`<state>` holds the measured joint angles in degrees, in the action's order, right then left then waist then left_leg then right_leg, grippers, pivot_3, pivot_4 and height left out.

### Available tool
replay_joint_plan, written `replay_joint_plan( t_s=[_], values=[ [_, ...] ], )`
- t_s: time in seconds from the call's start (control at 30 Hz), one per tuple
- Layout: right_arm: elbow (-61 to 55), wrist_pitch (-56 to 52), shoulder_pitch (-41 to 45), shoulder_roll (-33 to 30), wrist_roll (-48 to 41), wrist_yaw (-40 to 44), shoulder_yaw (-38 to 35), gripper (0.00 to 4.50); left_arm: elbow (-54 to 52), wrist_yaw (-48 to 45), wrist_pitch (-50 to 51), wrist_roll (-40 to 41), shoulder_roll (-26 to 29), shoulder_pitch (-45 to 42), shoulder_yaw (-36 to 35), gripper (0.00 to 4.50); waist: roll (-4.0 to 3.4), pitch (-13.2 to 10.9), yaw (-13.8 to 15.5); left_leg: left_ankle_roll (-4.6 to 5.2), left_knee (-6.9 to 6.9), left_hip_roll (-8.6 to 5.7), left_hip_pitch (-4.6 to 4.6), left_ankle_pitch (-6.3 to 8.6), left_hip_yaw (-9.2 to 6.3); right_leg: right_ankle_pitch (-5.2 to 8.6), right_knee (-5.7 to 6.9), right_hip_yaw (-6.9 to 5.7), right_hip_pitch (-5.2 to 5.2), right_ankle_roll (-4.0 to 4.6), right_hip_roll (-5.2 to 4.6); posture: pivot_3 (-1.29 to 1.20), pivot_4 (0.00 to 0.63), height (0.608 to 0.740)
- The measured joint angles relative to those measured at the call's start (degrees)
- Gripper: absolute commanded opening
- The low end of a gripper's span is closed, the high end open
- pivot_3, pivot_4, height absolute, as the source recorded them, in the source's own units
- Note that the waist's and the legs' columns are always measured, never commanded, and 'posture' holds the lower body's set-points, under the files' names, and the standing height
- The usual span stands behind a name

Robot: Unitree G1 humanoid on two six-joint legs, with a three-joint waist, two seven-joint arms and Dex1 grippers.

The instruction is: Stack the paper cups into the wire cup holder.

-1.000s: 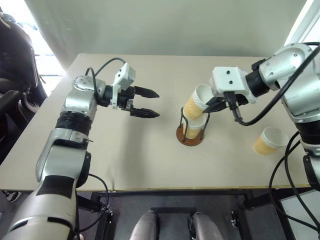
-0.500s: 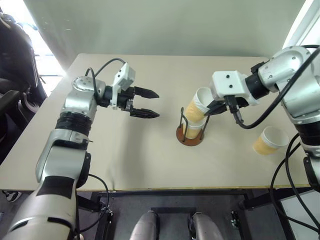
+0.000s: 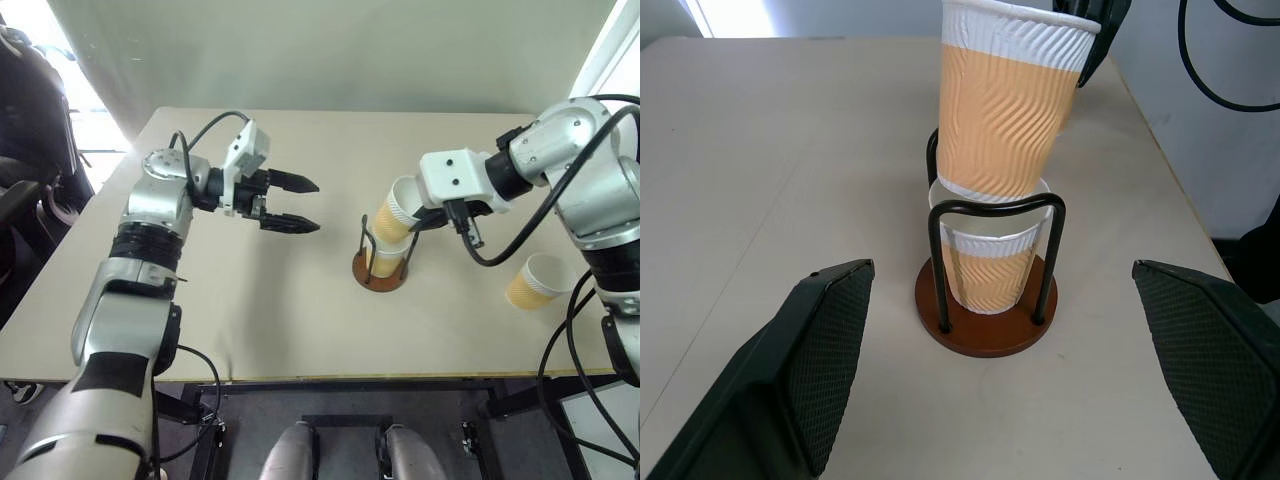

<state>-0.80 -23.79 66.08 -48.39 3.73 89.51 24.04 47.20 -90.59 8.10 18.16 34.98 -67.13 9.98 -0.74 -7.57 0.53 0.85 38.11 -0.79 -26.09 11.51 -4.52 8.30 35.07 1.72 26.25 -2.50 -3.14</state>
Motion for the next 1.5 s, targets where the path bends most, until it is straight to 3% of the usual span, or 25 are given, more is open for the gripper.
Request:
replay_joint_plan(
  t_s=[0.17,0.33,0.53,0.67,0.87,1.1,1.17,1.33,1.5],
  values=[
    [0.09,1.44,-0.70,0.20,0.93,0.03,0.00,0.05,0.00,0.00,0.04,-0.08,0.00,0.00,-0.01,4.45,0.00,0.00,0.00,0.00,0.00,0.00,0.00,0.00,0.00,-0.01,0.00,0.00,0.00,-0.01,0.00,0.00,0.150,0.740],
    [0.09,2.36,-1.74,0.66,1.70,-0.10,0.00,1.61,-0.25,-0.02,0.79,-0.09,0.03,0.00,-0.01,4.45,0.00,0.00,0.00,0.00,0.01,0.00,0.00,0.00,0.00,-0.02,0.00,0.00,0.00,-0.03,0.00,0.00,0.150,0.740],
    [0.10,1.40,-1.71,1.65,2.02,-0.69,-0.15,1.61,-2.01,-0.04,1.34,-0.10,0.09,0.00,-0.06,4.45,0.00,0.00,-0.02,0.00,0.02,0.00,0.00,0.00,0.00,-0.02,0.00,0.01,-0.01,-0.03,0.00,0.00,0.150,0.740],
    [0.85,-5.24,0.31,2.74,-1.34,-0.52,-1.88,1.61,-2.37,-0.04,1.99,-0.18,0.04,0.00,-0.25,4.45,0.00,0.00,-0.03,-0.01,0.00,0.00,-0.02,-0.03,0.00,-0.02,0.00,0.00,0.01,-0.04,0.00,0.00,0.150,0.740],
    [-0.40,-12.78,-0.14,-11.08,-9.84,2.47,-5.82,1.61,-1.70,-0.06,1.54,-0.65,1.06,0.55,-0.48,4.45,0.04,0.02,0.78,-0.01,0.01,-0.06,-0.07,0.01,0.02,0.10,-0.13,0.00,-0.05,0.11,-0.04,0.00,0.150,0.740],
    [-1.47,-5.11,-15.35,-23.83,-10.63,2.75,-5.72,1.61,1.41,-0.06,-1.28,-0.95,0.42,0.83,-0.47,4.45,0.04,0.02,0.74,-0.01,-0.01,-0.03,-0.01,-0.01,0.03,0.07,0.00,0.01,-0.06,-0.19,-0.04,0.00,0.150,0.740],
    [-0.73,-1.92,-18.07,-25.76,-9.71,2.75,-5.85,1.61,1.53,-0.06,-1.53,-0.94,0.29,0.83,-0.47,4.45,0.05,0.02,0.70,0.04,0.01,-0.03,0.01,-0.03,0.03,0.02,-0.02,0.04,-0.10,-0.27,-0.04,0.00,0.150,0.740],
    [4.24,5.51,-20.99,-27.04,-5.94,1.76,-6.06,2.82,1.53,-0.06,-1.57,-0.92,-0.09,0.82,-0.47,4.45,0.05,0.02,0.38,0.14,0.10,-0.05,0.07,-0.12,0.07,-0.14,-0.06,0.12,-0.19,-0.39,-0.04,0.00,0.150,0.740],
    [8.45,9.93,-22.84,-27.48,-3.61,1.48,-7.28,2.82,1.51,-0.06,-1.00,0.97,-0.02,0.81,-0.49,4.45,0.05,0.02,0.36,0.16,0.11,-0.06,0.07,-0.18,0.05,-0.20,-0.08,0.10,-0.24,-0.41,-0.04,0.00,0.150,0.740]
  ],
)
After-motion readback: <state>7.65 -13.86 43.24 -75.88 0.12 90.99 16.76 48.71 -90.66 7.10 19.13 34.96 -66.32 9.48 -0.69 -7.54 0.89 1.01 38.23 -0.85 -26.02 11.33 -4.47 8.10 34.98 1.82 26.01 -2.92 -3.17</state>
